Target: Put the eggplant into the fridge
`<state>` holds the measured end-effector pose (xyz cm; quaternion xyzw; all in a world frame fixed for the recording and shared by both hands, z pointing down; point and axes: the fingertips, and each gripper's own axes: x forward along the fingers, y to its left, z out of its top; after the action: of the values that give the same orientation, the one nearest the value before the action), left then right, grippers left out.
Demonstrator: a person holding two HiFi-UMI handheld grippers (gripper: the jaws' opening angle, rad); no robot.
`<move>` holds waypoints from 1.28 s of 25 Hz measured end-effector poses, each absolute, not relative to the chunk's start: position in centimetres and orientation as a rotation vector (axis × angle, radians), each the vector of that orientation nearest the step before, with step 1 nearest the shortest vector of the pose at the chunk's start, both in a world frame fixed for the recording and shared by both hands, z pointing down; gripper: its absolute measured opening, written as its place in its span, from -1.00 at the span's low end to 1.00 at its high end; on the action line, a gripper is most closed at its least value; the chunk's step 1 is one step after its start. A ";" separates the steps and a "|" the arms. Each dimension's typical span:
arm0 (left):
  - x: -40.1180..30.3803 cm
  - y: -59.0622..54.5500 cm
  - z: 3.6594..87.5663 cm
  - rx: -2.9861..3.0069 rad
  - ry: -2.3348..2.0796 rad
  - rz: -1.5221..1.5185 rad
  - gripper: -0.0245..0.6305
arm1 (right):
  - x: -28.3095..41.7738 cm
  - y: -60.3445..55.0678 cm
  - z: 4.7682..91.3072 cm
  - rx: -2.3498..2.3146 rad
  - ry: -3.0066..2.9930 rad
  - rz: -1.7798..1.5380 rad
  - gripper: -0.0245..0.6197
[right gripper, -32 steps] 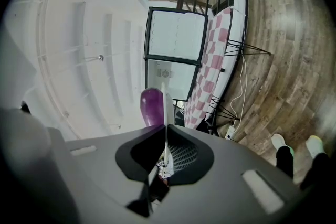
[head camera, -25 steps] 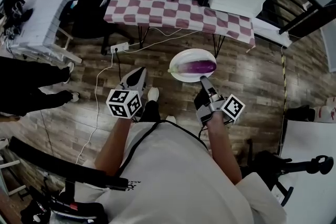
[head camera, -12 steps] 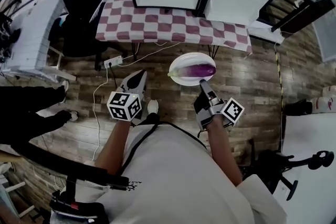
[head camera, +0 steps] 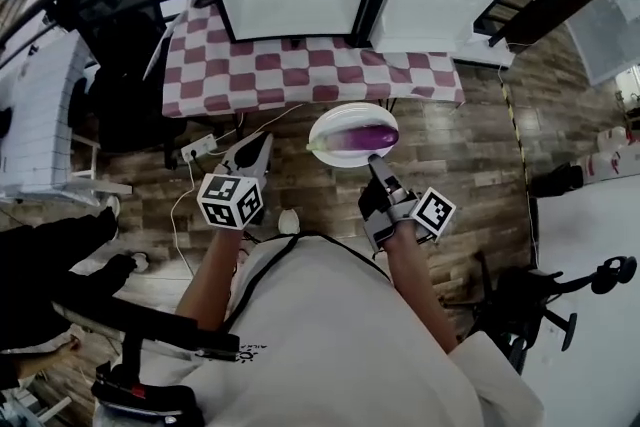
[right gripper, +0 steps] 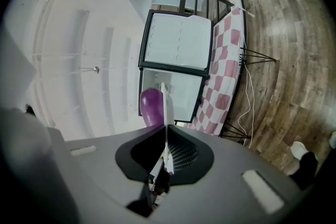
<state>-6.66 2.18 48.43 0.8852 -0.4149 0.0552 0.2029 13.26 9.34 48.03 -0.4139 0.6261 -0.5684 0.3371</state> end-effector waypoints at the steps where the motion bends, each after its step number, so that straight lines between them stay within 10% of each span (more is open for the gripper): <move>1: -6.7 1.6 48.5 2.477 -1.145 0.158 -0.91 | 13.0 9.0 48.2 -1.085 1.623 -1.480 -0.86; 32: -17.5 -4.8 51.7 2.347 -1.258 0.155 -0.91 | 6.8 -0.7 49.9 -1.114 1.633 -1.544 -0.86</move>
<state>-17.46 -4.77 51.68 0.8554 -0.4584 0.0563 0.2347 6.83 -0.68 49.93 -0.4220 0.6186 -0.5851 0.3112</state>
